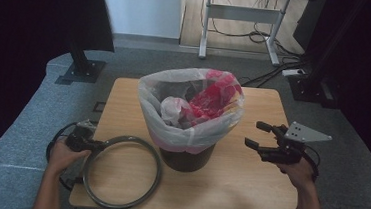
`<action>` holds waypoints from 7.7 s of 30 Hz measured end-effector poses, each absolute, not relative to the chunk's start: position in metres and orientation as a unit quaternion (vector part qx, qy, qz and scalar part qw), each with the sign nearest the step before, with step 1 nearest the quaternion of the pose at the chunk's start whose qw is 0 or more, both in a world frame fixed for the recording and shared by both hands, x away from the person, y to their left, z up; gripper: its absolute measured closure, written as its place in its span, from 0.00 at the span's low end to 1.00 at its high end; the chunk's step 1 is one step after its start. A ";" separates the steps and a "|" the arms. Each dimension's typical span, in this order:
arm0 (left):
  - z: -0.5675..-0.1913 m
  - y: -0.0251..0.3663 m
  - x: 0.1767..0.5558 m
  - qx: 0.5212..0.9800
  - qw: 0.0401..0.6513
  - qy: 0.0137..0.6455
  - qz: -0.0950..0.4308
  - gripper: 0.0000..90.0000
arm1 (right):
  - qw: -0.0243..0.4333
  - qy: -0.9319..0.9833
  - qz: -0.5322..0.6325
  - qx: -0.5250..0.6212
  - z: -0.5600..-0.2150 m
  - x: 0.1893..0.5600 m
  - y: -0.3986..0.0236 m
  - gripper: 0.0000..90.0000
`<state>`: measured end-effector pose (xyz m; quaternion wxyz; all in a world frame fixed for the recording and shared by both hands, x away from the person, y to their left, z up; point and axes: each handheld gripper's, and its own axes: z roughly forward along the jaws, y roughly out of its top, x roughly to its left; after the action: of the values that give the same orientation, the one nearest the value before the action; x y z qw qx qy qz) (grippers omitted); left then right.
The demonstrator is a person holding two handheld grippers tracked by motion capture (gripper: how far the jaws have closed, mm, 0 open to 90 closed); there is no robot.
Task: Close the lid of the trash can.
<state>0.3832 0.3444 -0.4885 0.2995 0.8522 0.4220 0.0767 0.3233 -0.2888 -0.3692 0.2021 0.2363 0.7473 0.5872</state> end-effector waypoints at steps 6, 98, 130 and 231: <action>-0.476 0.346 0.380 0.846 0.327 0.415 0.075 0.88 | 0.201 0.747 0.587 0.237 -0.371 0.323 -0.290 0.29; -0.258 0.330 0.352 0.837 0.484 0.238 0.094 0.88 | 0.191 0.755 0.576 0.248 -0.379 0.327 -0.297 0.29; -0.242 0.278 0.409 0.831 0.508 0.214 0.074 0.88 | 0.189 0.755 0.575 0.254 -0.381 0.333 -0.298 0.29; -0.263 0.138 0.523 0.868 0.387 0.274 0.143 0.89 | 0.196 0.742 0.574 0.284 -0.394 0.332 -0.326 0.29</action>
<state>0.5225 0.1379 -0.2634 0.3874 0.8684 0.2743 0.1435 0.3317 -0.3259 -0.3942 0.1955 0.2844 0.7422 0.5745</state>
